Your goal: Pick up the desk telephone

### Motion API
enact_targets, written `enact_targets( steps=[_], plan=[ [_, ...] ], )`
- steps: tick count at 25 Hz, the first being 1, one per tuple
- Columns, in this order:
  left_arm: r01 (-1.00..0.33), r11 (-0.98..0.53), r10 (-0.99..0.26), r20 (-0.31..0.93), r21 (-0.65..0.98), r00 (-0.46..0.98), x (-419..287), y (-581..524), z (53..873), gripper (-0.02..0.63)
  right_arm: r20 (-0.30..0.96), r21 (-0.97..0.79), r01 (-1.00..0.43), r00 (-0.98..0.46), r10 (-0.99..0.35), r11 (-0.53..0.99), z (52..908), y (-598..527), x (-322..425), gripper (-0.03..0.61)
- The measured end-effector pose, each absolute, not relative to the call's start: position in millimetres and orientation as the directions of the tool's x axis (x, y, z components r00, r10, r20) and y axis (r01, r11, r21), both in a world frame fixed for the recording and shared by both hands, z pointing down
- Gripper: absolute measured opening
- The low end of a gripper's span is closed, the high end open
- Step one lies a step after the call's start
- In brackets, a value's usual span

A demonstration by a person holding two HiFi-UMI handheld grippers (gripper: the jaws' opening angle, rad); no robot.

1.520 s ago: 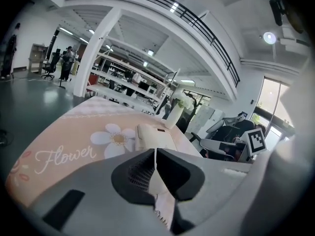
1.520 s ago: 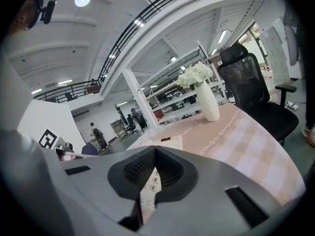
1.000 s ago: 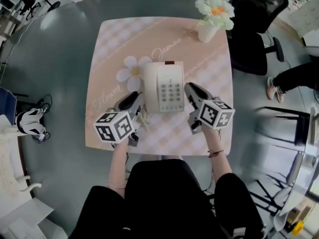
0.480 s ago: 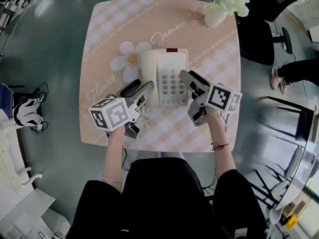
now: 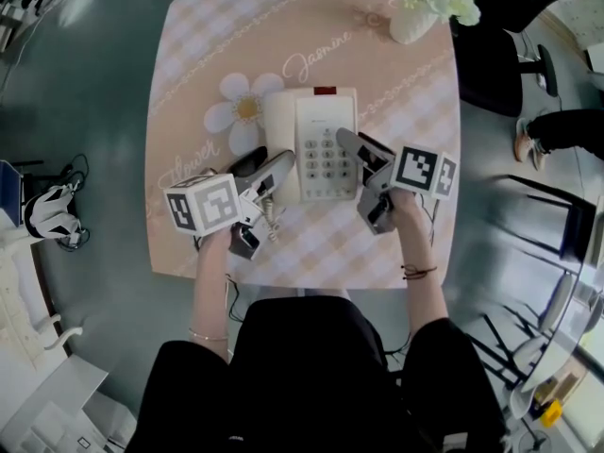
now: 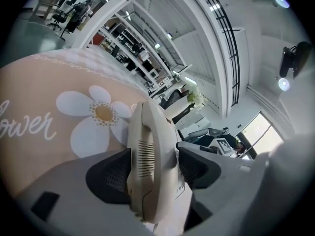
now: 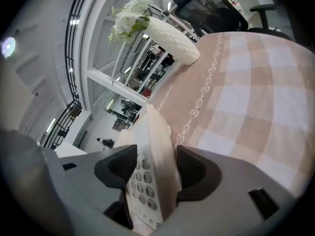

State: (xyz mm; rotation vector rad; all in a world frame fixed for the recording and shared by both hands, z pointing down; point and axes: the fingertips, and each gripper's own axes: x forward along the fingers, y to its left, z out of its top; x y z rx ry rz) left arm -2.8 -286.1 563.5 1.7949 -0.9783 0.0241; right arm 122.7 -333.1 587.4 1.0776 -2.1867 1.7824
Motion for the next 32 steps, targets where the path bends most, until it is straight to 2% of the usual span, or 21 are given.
enact_targets(
  steps=[14,22,32],
  plan=[
    [-0.589,-0.127,-0.516,0.455,0.798,0.726,4.4,-289.3,572.6,0.299,0.516,-0.816,-0.571,-0.79,-0.331,0.092,595.5,-333.0,112.4,0.23],
    [-0.618,-0.107,-0.527,0.483,0.779,0.7,5.5,-291.0,569.6,0.296,0.511,-0.821,-0.567,-0.783,-0.355,0.071,594.9,-331.2,111.2,0.229],
    [-0.635,-0.075,-0.553,0.498,0.769,0.668,4.8,-291.3,568.4,0.293,0.508,-0.792,-0.596,-0.762,-0.402,0.13,590.3,-334.8,113.7,0.227]
  ],
)
